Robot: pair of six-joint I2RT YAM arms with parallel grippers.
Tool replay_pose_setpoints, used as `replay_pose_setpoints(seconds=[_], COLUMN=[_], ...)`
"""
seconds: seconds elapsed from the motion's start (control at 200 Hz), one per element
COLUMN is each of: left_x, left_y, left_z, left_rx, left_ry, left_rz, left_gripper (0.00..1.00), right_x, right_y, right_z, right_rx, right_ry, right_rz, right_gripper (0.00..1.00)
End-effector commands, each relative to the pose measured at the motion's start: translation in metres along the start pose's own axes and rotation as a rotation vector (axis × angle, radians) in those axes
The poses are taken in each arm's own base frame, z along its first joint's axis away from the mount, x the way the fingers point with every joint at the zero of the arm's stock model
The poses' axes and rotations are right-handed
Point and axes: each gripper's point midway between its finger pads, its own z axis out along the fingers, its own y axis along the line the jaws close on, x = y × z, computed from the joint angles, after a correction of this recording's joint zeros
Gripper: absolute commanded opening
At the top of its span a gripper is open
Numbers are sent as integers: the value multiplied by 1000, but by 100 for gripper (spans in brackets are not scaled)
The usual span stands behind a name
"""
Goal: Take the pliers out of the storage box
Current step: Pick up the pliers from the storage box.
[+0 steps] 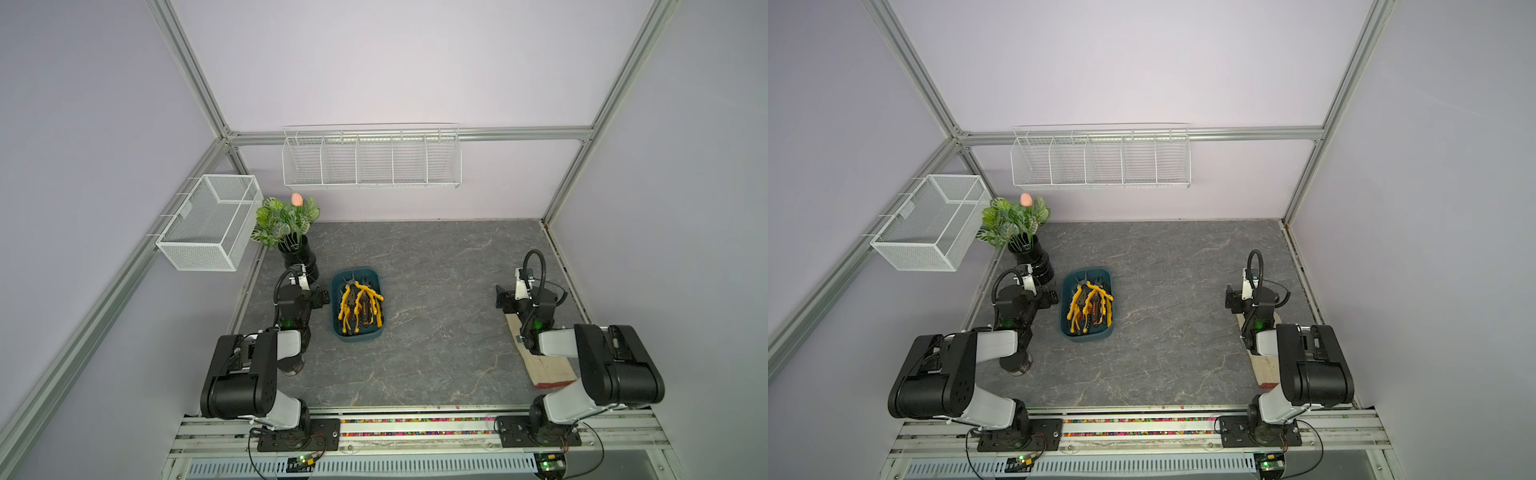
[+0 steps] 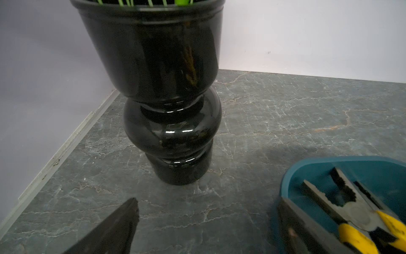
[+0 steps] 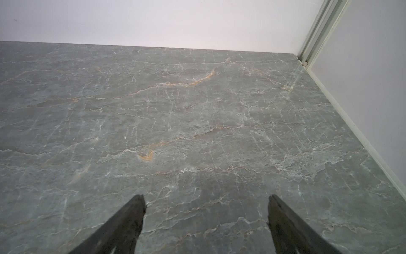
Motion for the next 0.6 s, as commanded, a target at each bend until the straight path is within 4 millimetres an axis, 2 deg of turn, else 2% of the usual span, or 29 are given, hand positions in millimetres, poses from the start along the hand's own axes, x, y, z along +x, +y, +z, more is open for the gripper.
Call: replay_pose_setpoints(seconds=[0.0,0.05,0.125,0.185,0.255,0.275,0.34,0.38,0.44,0.45,0.485,0.595], left_x=[-13,-20,-31,-56,-84,-93,-114,-123,-136,-132,-133,-131], left_y=[-6,-7,-8,-7,-17,-22,-40,-50,-63,-65,-72,-110], left_z=[-4,-5,-9,-15,-23,-25,-33,-37,-43,-43,-45,-54], left_rx=[36,39,32,-14,-32,-28,-11,-7,5,5,14,83], left_ry=[-35,-19,60,89,90,84,78,79,105,122,163,296], left_rz=[30,34,47,24,7,4,-24,-71,-169,-182,-225,-193], left_gripper=[99,99,99,99,99,99,99,99,99,99,99,99], right_x=[-17,-26,-42,-61,-85,-91,-107,-110,-114,-110,-122,-111], right_y=[1,1,-9,-11,-11,-3,1,12,34,36,45,64], right_z=[-3,-8,-18,-30,-45,-51,-71,-78,-84,-85,-88,-87], right_rx=[5,23,160,261,357,375,430,375,287,286,285,229], right_ry=[-36,-27,-1,-8,-4,-5,15,58,138,164,186,340], right_rz=[-12,-20,-37,-53,-54,-46,66,98,28,9,-36,-112], right_gripper=[89,89,89,89,89,89,89,89,89,89,89,89])
